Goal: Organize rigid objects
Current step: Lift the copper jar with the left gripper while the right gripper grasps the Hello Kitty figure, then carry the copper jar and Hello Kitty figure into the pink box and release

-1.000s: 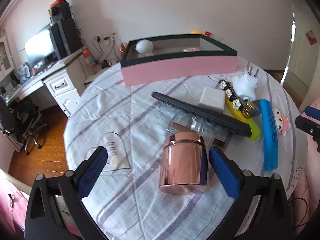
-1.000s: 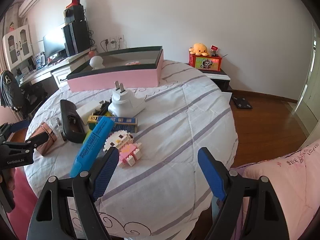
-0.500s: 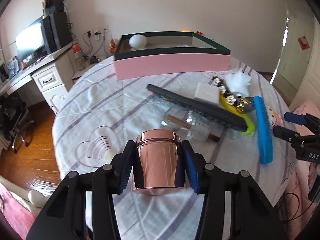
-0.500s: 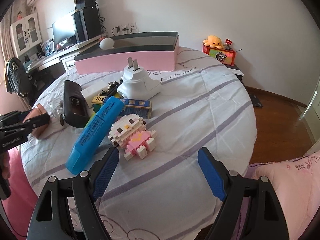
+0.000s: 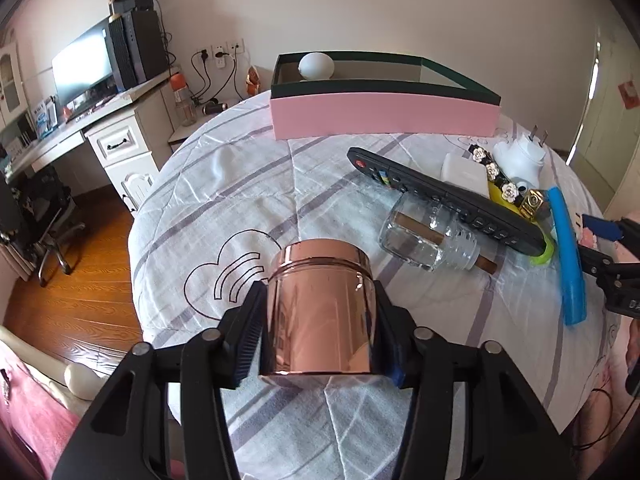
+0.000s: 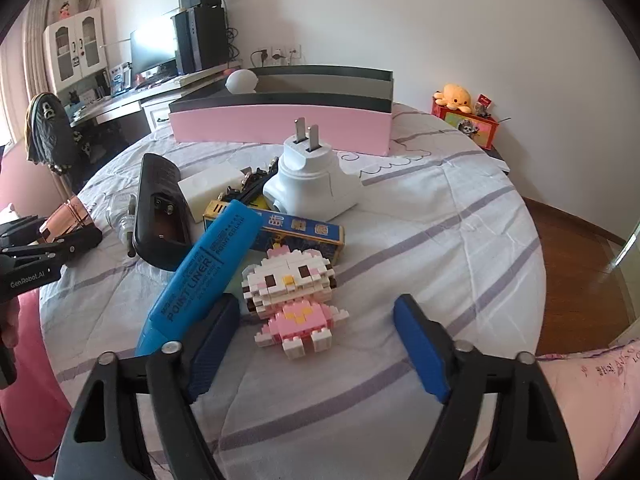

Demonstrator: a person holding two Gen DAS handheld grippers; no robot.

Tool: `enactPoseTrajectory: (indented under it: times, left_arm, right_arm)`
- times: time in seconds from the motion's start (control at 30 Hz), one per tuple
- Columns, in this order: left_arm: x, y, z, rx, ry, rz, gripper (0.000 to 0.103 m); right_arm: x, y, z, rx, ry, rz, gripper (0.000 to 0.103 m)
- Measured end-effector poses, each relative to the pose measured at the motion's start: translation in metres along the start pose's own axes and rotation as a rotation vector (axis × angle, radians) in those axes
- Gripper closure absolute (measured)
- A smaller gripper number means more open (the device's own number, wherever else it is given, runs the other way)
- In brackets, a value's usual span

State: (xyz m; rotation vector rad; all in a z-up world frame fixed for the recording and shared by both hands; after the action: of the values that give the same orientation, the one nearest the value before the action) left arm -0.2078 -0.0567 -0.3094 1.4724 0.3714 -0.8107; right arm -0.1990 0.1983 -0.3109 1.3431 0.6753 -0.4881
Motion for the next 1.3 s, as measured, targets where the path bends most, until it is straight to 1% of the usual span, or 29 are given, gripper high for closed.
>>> enactPoseTrajectory:
  times: [0.03,0.07,0.13,0.2,0.27,0.37,0.43,0.5,0.53,0.8,0.97,1.13,1.23,1.3]
  left_arm:
    - [0.000,0.000,0.002,-0.009,0.002,0.000,0.042]
    - [0.000,0.000,0.003,-0.016,0.004,-0.002,0.036]
    - [0.001,0.000,0.005,-0.019,0.011,-0.001,0.032]
    - [0.003,0.000,0.007,-0.017,0.021,-0.001,0.028]
    - [0.003,0.000,0.008,-0.014,0.030,-0.005,0.028]
    - [0.004,0.000,0.009,-0.008,0.040,-0.011,0.029]
    - [0.002,0.000,0.008,0.001,0.041,-0.017,0.038]
    - [0.001,0.001,0.006,0.008,0.039,-0.023,0.054]
    - [0.001,0.001,0.005,0.006,0.033,-0.025,0.056]
    - [0.000,0.004,0.004,0.005,0.031,-0.022,0.056]
    - [-0.005,0.009,0.002,0.011,0.027,-0.034,0.056]
    - [-0.016,0.018,0.000,0.009,0.013,-0.062,0.056]
    - [-0.027,0.022,-0.003,0.009,-0.007,-0.076,0.056]
    - [-0.034,0.024,-0.003,-0.005,-0.019,-0.086,0.056]
  right_arm:
    - [0.000,-0.001,0.000,-0.003,0.006,0.001,0.037]
    - [-0.001,-0.002,0.000,-0.003,0.012,0.001,0.040]
    - [-0.002,-0.001,-0.002,-0.003,0.017,-0.005,0.057]
    - [-0.003,0.001,-0.008,0.005,0.002,-0.014,0.057]
    - [-0.001,0.003,-0.013,0.006,-0.014,-0.014,0.057]
    - [0.002,0.007,-0.023,0.039,-0.040,-0.020,0.057]
    - [0.003,0.008,-0.029,0.049,-0.064,-0.024,0.057]
    - [0.003,0.007,-0.032,0.047,-0.078,-0.025,0.057]
    - [0.003,0.007,-0.033,0.045,-0.085,-0.028,0.057]
    - [0.003,0.005,-0.032,0.056,-0.086,-0.029,0.058]
    - [0.001,0.008,-0.032,0.042,-0.083,-0.034,0.058]
    - [-0.006,0.013,-0.033,0.038,-0.085,-0.047,0.058]
    - [-0.016,0.019,-0.032,0.028,-0.081,-0.064,0.058]
    - [-0.024,0.023,-0.032,0.025,-0.074,-0.078,0.058]
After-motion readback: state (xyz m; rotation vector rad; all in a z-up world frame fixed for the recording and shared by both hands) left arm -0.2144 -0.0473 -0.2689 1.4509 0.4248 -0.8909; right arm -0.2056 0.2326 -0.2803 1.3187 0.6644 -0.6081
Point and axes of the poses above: each gripper's, at about its wrist camera, not at the fingertips, and y roughly against the way its jaws point, z to its left, x to its underside, the point moved 9 cm from there along -y, roughly the way its jaws point, and after that the axes turned 6 degrees about -y, right-handed, at the moved point
